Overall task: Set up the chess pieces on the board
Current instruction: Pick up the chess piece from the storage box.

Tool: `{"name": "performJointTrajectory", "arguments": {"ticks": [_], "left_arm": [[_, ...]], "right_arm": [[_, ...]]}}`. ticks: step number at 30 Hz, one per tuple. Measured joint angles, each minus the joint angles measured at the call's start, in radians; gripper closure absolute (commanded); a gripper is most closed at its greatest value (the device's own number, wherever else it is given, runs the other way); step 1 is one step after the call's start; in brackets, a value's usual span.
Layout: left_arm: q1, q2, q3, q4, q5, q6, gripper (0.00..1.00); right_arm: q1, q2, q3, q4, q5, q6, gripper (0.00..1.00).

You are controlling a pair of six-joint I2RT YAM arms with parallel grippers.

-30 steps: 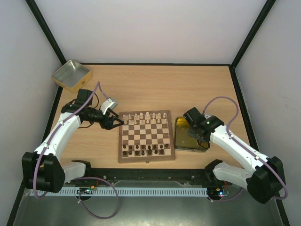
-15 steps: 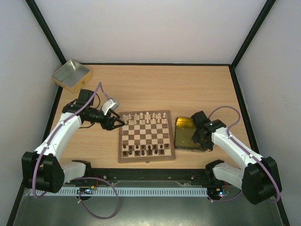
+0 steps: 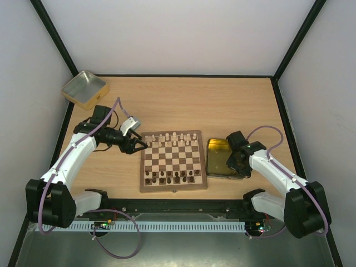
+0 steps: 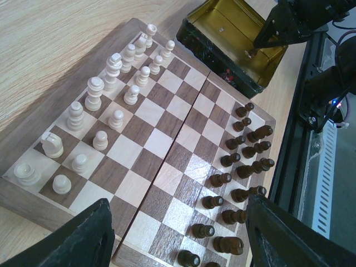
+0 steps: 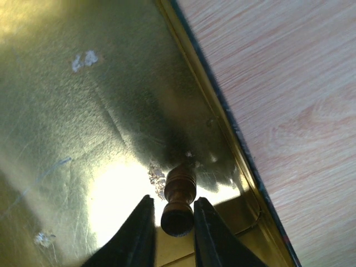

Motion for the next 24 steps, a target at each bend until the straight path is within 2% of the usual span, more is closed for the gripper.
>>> {"name": "performJointTrajectory", "arguments": {"ticks": [3,8,17,24], "left_arm": [[-0.001,0.000,0.000,0.000,0.000,0.000,0.34],[-0.002,0.000,0.000,0.000,0.000,0.000,0.34],[-0.002,0.000,0.000,0.000,0.000,0.000,0.35],[-0.002,0.002,0.000,0.000,-0.002,0.000,0.35]], "right_arm": [[-0.002,0.000,-0.002,0.004,0.006,0.005,0.93],[-0.003,0.000,-0.004,0.005,0.006,0.004,0.97],[0.005,-0.009,0.084,-0.034,0.017,-0.029,0.97],[0.138,-0.024,0.168,-0.053,0.051,-0.027,0.98]]}}
